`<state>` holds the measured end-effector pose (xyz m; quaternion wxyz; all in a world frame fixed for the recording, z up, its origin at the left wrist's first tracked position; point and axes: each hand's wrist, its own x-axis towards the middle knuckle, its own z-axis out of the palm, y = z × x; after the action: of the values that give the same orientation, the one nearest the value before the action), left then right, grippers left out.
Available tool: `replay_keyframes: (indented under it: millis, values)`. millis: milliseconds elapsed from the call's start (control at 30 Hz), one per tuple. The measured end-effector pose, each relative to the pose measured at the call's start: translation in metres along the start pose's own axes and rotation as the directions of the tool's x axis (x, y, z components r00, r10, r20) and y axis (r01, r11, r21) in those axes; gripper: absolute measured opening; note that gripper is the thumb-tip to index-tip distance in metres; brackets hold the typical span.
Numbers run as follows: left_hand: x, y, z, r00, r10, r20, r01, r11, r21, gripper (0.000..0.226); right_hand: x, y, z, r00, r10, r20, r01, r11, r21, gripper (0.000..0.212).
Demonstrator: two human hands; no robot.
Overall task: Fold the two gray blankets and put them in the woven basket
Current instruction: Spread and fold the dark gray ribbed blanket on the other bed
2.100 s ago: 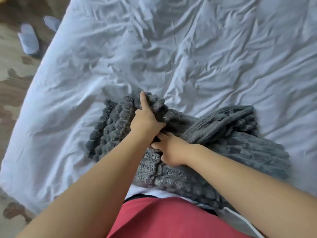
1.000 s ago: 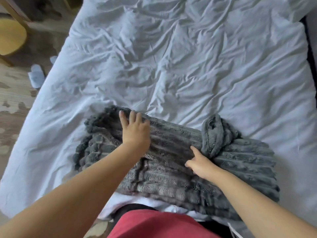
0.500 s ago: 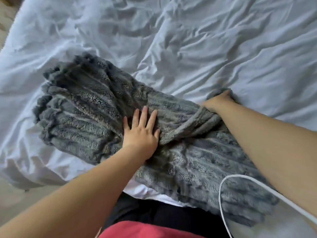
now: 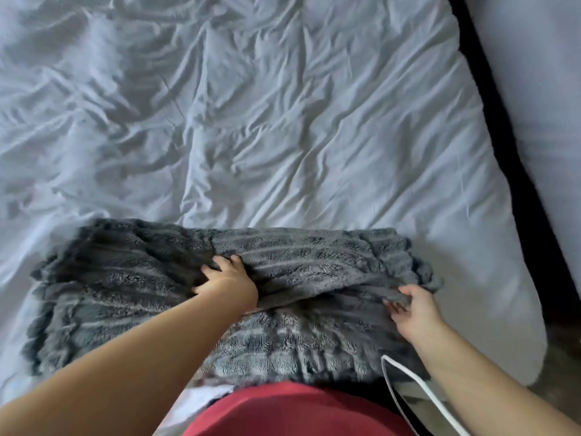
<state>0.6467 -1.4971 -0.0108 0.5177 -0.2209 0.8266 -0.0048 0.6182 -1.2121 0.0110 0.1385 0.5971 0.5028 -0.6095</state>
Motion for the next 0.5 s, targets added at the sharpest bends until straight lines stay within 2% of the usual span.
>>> replay_keyframes:
  millis: [67,133,167,233,300,367,433,467,500]
  values:
    - [-0.011,0.005,-0.008,1.000,0.005,0.005,-0.005,1.000,0.021,0.074,0.002,0.009,-0.002,1.000,-0.005,-0.010,0.005,1.000,0.009,0.010]
    - [-0.026,0.020,-0.022,0.978,0.176,-0.114,-0.179,0.984,-0.019,0.049,0.003,0.003,0.005,0.998,-0.062,-0.017,0.061,0.997,-0.036,0.008]
    - [-0.036,0.034,-0.029,0.937,0.295,-0.186,-0.301,0.954,-0.003,0.044,0.001,-0.001,0.009,0.997,-0.077,-0.012,0.076,0.996,-0.053,0.007]
    - [-0.057,0.066,-0.037,0.819,0.502,-0.278,-0.520,0.854,0.007,0.050,-0.006,-0.012,0.016,0.995,-0.097,0.006,0.097,0.995,-0.038,0.013]
    - [-0.072,0.094,-0.039,0.736,0.613,-0.287,-0.638,0.770,0.009,0.064,-0.018,-0.024,0.019,0.985,-0.171,-0.030,0.169,0.985,-0.040,0.024]
    - [-0.076,0.109,-0.038,0.738,0.610,-0.291,-0.634,0.773,0.014,0.069,-0.036,-0.037,0.019,0.952,-0.304,0.008,0.304,0.951,-0.061,0.016]
    - [-0.074,0.110,-0.037,0.727,0.558,-0.401,-0.634,0.770,-0.078,0.059,-0.055,-0.044,0.018,0.894,-0.430,0.123,0.435,0.900,-0.018,0.013]
    - [-0.075,0.106,-0.035,0.687,0.525,-0.502,-0.664,0.735,-0.140,0.053,-0.061,-0.043,0.016,0.872,-0.462,0.162,0.462,0.886,0.041,0.015]
    - [-0.076,0.101,-0.033,0.614,0.499,-0.612,-0.715,0.680,-0.163,0.047,-0.064,-0.040,0.013,0.869,-0.463,0.175,0.449,0.886,0.112,0.017]
